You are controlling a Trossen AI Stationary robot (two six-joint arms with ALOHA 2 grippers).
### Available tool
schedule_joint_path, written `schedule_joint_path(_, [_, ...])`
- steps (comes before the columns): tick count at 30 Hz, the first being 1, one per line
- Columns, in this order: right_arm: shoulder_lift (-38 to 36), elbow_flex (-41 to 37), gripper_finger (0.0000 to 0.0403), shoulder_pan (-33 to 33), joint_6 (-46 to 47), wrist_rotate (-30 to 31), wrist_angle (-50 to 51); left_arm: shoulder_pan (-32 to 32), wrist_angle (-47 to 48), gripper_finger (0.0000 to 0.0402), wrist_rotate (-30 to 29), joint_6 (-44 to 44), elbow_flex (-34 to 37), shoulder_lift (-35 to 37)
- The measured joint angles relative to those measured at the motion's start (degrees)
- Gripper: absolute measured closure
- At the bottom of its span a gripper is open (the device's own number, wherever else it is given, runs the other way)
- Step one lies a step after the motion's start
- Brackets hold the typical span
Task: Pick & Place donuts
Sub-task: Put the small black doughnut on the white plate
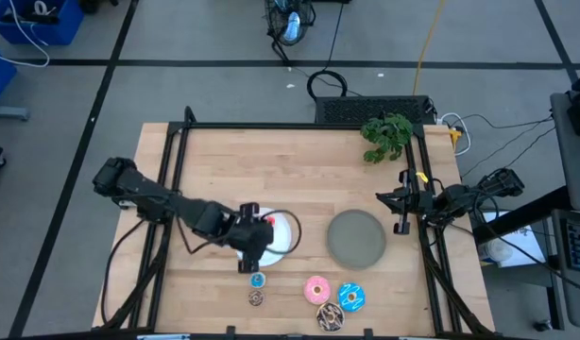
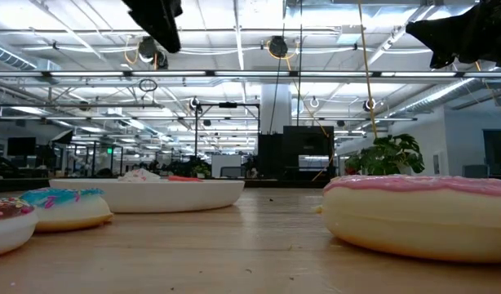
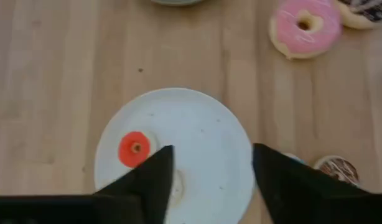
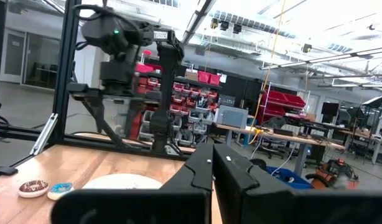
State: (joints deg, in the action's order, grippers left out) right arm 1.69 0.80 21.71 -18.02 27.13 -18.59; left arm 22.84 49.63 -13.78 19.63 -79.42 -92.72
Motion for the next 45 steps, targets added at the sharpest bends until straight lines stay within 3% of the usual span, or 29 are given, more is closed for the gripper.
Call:
schedule_joint_path(7, [0.0,0.0,0.0403,0.0,0.0,-0.04,-0.02,4.33,0.37,0.036,0.87,1.28,1.14,-0.07])
schedule_joint_path(9, [0.0,0.02,0.0403,0.0,0.22,-0.08,-0.02,5.14,0.38,0.039,0.87,1.55,1.64,-0.07])
schedule_joint_path(15, [0.0,0.02,0.0403,0.0,0.34,-0.11,-0.02,6.66,-2.6,0.038,0.97,3.64,4.65,-0.07])
schedule_joint_path(21, [0.0,0.07,0.0403,0.0,-1.04,-0.1,-0.17,8.28,-6.48,0.0396,1.94,5.25,8.29,-0.07])
schedule_joint_path(27, [0.0,0.07,0.0403,0.0,-0.4,-0.11,0.0,7.69,-6.91,0.0382,1.72,6.1,8.57,-0.1])
schedule_joint_path(35, [-0.02,0.07,0.0403,0.0,0.66,-0.11,0.0,7.57,-7.21,0.0395,2.22,7.87,8.57,-0.1])
schedule_joint_path(40, [-0.02,0.04,0.0403,0.0,0.68,-0.11,0.11,7.57,-7.17,0.0376,2.2,2.03,8.57,-0.1])
schedule_joint_path(45, [-0.02,0.04,0.0403,0.0,1.06,-0.13,1.23,7.32,-8.31,0.0391,0.68,-0.83,8.57,-0.1])
